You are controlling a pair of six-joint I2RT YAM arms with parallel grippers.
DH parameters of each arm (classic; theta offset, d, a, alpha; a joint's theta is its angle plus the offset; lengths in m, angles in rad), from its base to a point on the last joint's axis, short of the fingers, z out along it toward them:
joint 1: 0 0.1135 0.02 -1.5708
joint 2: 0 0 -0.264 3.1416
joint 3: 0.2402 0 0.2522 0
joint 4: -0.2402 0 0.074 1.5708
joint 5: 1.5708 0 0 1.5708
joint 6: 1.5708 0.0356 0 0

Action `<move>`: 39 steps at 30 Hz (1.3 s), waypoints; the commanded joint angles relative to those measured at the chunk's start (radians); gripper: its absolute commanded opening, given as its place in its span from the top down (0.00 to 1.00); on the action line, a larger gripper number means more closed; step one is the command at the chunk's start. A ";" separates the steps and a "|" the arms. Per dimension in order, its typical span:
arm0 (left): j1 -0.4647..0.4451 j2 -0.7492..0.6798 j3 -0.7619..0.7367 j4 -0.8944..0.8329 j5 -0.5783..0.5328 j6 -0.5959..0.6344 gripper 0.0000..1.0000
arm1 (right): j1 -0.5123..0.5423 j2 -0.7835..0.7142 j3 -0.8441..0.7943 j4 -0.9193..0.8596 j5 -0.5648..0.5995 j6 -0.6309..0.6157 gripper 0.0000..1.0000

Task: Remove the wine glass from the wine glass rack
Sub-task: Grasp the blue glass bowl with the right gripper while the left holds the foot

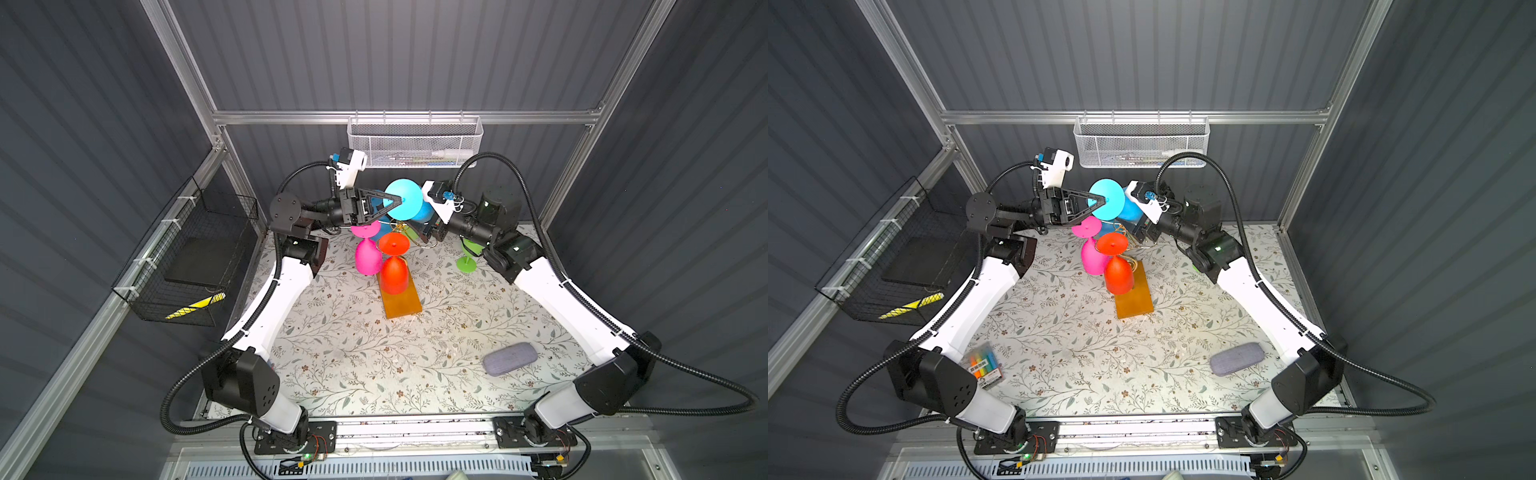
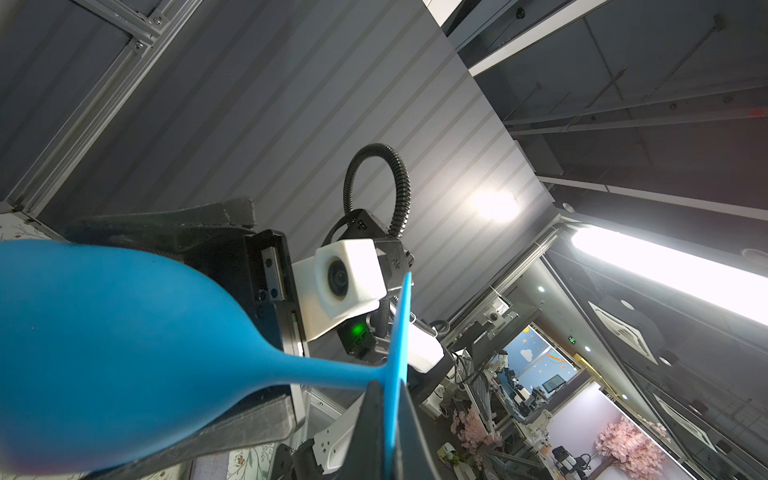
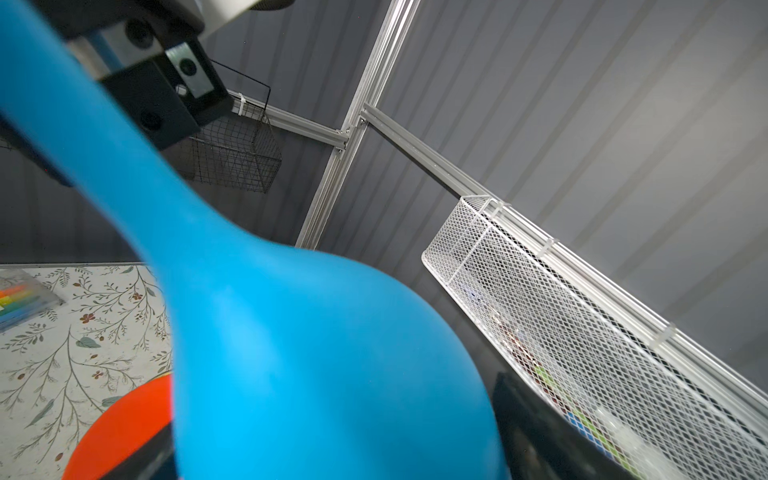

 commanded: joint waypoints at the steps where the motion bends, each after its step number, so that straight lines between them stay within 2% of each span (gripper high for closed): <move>1: -0.001 0.001 0.046 0.121 0.002 -0.027 1.00 | 0.006 -0.005 -0.019 -0.002 0.016 0.013 0.04; 4: 0.000 0.013 0.051 0.162 0.004 -0.092 1.00 | 0.006 -0.004 -0.021 0.001 0.016 0.020 0.04; 7: 0.002 0.022 0.049 0.213 0.001 -0.135 1.00 | 0.007 -0.002 -0.020 0.000 0.025 0.023 0.08; 13: 0.003 0.028 0.038 0.208 -0.005 -0.125 0.99 | 0.008 -0.008 -0.018 -0.012 0.026 0.035 0.18; 16: 0.006 0.025 0.034 0.194 -0.002 -0.102 0.91 | 0.008 -0.014 -0.006 -0.044 0.039 0.050 0.21; 18: 0.009 0.017 0.029 0.155 -0.001 -0.057 0.77 | 0.008 -0.026 -0.004 -0.065 0.057 0.068 0.23; 19: 0.011 0.011 0.026 0.128 -0.001 -0.018 0.73 | 0.008 -0.030 -0.004 -0.075 0.062 0.077 0.24; 21: 0.014 -0.004 0.019 0.047 0.001 0.081 0.55 | 0.008 -0.040 0.002 -0.109 0.106 0.098 0.26; 23: 0.017 -0.019 0.009 -0.024 0.003 0.171 0.45 | 0.008 -0.052 0.009 -0.153 0.123 0.115 0.28; 26: 0.025 -0.029 0.006 -0.158 -0.001 0.304 0.40 | 0.010 -0.071 0.015 -0.219 0.150 0.137 0.30; 31: 0.033 -0.033 0.031 -0.339 -0.040 0.506 0.38 | 0.014 -0.087 0.086 -0.370 0.215 0.160 0.32; 34: 0.034 -0.064 0.050 -0.559 -0.153 0.769 0.36 | 0.020 -0.087 0.155 -0.493 0.258 0.186 0.34; 36: 0.033 -0.098 0.041 -0.676 -0.275 0.967 0.35 | 0.021 -0.087 0.194 -0.567 0.270 0.203 0.35; 39: 0.033 -0.164 -0.036 -0.693 -0.483 1.213 0.33 | 0.027 -0.088 0.247 -0.664 0.294 0.232 0.35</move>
